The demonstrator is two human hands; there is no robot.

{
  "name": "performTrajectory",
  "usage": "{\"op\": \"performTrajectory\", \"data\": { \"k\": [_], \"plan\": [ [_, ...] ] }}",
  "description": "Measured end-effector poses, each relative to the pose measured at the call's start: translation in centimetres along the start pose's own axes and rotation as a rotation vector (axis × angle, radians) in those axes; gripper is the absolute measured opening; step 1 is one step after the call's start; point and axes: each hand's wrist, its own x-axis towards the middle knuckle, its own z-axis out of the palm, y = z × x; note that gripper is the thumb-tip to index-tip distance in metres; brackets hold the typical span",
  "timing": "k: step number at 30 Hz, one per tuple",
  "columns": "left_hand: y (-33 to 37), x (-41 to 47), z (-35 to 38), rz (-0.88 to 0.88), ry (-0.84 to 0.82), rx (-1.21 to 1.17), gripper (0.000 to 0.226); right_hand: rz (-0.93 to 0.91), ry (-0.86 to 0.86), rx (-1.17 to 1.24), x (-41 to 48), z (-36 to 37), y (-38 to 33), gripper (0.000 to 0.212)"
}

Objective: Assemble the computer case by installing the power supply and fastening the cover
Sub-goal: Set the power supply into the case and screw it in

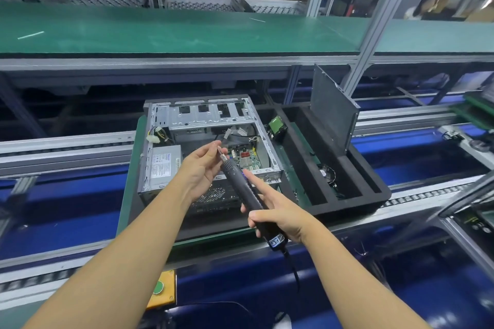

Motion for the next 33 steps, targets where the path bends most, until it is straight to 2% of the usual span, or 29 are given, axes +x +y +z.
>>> {"op": "performTrajectory", "data": {
  "k": [8,12,14,18,22,24,27,28,30,33],
  "plan": [
    [0.6,-1.4,-0.6,-0.099,-0.030,-0.052,0.017,-0.044,0.010,-0.075,-0.4,1.5,0.4,0.094],
    [1.1,-2.2,-1.0,-0.038,0.023,-0.006,0.014,-0.067,-0.013,-0.100,0.1,2.1,0.6,0.094],
    [1.6,-2.7,-1.5,-0.017,0.046,0.093,0.016,-0.072,-0.012,-0.116,0.5,2.6,0.8,0.093],
    [2.9,-3.9,-2.2,-0.051,0.090,0.564,0.019,-0.090,0.032,-0.097,1.1,3.9,1.8,0.091],
    [5.3,-4.3,-5.0,0.240,0.210,1.445,0.026,-0.096,0.073,-0.063,1.3,4.8,2.9,0.089],
    [6.3,-4.1,-6.8,0.241,0.089,1.809,0.050,-0.066,0.096,-0.085,1.1,5.3,3.6,0.090],
    [6.7,-3.2,-8.7,0.067,-0.091,2.273,0.111,-0.027,0.099,-0.098,0.9,6.2,4.8,0.094],
    [6.5,-2.9,-9.1,0.053,-0.114,2.381,0.122,-0.033,0.097,-0.096,0.9,6.5,5.0,0.093],
    [5.8,-2.3,-9.9,0.055,-0.121,2.461,0.128,-0.056,0.100,-0.095,1.0,7.4,5.2,0.090],
    [4.3,-1.8,-11.0,0.142,-0.039,2.432,0.115,-0.079,0.124,-0.101,1.4,8.6,5.4,0.083]
  ]
}}
